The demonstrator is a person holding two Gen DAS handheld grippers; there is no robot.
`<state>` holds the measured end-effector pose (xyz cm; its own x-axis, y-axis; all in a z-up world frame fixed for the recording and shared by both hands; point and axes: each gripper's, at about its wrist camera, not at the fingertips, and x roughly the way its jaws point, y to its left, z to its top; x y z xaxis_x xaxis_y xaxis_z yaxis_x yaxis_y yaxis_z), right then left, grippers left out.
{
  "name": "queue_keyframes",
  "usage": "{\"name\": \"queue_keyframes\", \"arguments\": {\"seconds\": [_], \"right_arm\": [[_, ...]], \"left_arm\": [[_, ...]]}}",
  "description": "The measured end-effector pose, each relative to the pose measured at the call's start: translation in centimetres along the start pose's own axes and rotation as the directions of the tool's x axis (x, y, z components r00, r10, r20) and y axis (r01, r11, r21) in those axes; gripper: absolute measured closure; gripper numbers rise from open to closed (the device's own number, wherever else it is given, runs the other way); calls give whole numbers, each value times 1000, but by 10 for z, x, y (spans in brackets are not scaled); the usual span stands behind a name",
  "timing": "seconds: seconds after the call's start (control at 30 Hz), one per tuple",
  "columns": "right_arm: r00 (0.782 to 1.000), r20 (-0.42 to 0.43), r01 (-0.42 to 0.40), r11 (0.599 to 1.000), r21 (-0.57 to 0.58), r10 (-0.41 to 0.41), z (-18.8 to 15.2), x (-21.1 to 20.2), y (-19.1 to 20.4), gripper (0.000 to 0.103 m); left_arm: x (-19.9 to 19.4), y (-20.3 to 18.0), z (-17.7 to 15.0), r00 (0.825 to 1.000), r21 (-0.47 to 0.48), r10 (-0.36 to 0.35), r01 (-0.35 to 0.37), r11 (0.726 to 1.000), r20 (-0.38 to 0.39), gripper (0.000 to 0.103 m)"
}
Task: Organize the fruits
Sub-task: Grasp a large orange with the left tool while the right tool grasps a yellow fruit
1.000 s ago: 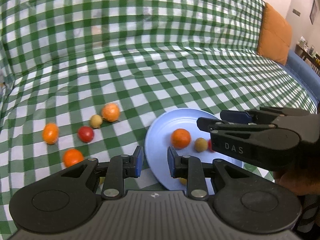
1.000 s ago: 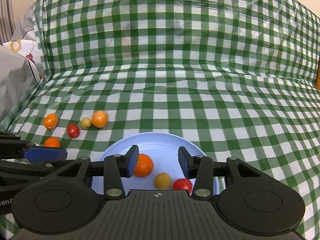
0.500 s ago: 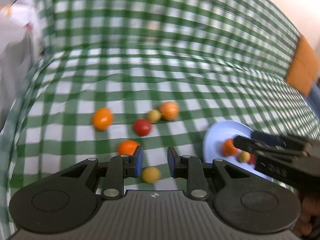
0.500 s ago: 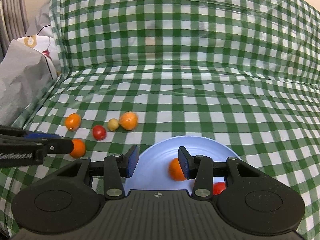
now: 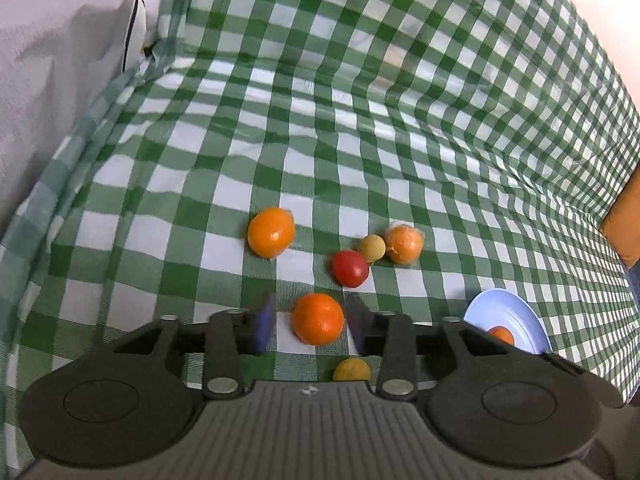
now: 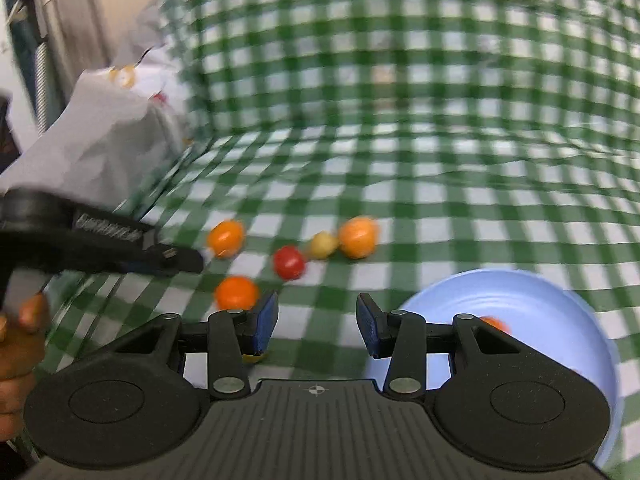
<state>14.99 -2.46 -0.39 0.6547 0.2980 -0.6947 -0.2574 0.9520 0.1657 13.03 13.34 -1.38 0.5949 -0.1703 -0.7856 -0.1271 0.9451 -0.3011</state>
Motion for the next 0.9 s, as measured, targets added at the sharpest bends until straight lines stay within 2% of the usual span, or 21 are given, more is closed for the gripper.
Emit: {"name": "queue_keyframes", "arguments": {"seconds": [0.1,0.5,0.57,0.67,0.73,0.8,0.9], "right_arm": [[998,-5,-56,998,-37,56,-1,10,12,58],[982,-141,-150,978,-148,129,-4,50,30,58],[978,-157,-164,974,-153,140,-6,53,30,61],[974,-171,-178,970,-168,149,-7,56,31,75],[973,-173,-184,966,-181,153,-8,55,32,75],[974,-166,-184,964,-192,153,-9,53,32,75],[982,-130,-161,969,-188,137,-7,43,30,75]], "left_arm": [[10,1,1,1000,-3,-3,2,1000,-28,44],[48,-12,6,993,25,17,-15,1000,-114,44],[52,-15,5,992,38,20,-16,999,-122,45],[59,-20,3,988,70,49,-39,997,-146,51],[58,-22,1,988,103,73,-59,993,-137,64],[56,-20,1,989,99,67,-54,994,-135,65],[47,-15,5,992,94,91,-82,992,-89,65]]}}
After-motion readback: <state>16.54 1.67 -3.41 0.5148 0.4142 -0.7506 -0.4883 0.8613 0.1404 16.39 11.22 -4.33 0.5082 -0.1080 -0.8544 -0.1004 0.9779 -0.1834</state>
